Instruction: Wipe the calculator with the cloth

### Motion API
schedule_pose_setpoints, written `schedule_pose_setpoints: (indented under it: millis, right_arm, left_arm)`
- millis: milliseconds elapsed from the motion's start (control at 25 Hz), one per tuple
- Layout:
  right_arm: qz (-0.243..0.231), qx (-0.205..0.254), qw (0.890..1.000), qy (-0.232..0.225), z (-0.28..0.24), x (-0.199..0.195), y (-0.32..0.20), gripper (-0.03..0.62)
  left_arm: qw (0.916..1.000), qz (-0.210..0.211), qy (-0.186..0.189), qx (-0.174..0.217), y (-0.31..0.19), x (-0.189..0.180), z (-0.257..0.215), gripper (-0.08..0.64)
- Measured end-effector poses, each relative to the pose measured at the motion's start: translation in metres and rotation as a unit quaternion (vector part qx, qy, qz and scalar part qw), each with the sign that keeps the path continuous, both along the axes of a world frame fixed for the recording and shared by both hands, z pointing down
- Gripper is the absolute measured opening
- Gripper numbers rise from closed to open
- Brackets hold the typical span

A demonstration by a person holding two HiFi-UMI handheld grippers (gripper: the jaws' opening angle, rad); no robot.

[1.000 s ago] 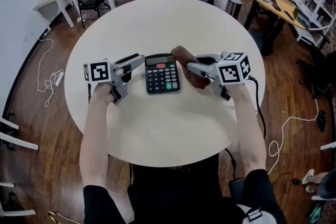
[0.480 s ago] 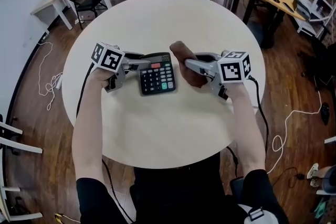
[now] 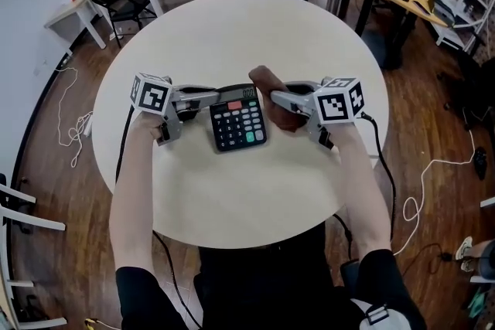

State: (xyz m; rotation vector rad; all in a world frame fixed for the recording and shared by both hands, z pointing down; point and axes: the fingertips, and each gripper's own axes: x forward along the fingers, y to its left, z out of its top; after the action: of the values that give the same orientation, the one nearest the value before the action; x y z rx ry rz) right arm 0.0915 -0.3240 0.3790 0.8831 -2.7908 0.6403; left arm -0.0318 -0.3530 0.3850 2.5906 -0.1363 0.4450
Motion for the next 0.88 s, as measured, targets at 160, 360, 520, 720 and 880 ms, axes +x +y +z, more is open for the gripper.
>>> schedule_pose_setpoints:
  millis: [160,360,520,720,880]
  right_arm:
    - [0.02,-0.004,1.0,-0.004,0.001,0.006,-0.006,0.098]
    - [0.024,-0.01,0.998,-0.054,-0.01,0.004,-0.01,0.098]
    - [0.05,-0.026,0.996,-0.062,-0.01,-0.005,-0.027,0.098]
    - [0.017,-0.101,0.993,-0.062,-0.004,-0.022,-0.008,0.098]
    - [-0.03,-0.115,0.993,-0.02,0.006,-0.023,0.024,0.098]
  left_arm:
    - [0.9976,-0.012,0.064,0.026,0.005,-0.002,-0.015,0.063]
    - [0.9919,-0.036,0.108,0.057,0.007,-0.008,-0.029,0.057]
    - [0.9885,-0.042,0.128,0.069,0.007,-0.011,-0.037,0.057]
    - [0.9818,-0.071,0.162,0.07,0.008,-0.013,-0.047,0.055]
    - [0.9743,-0.098,0.193,0.064,0.009,-0.016,-0.052,0.054]
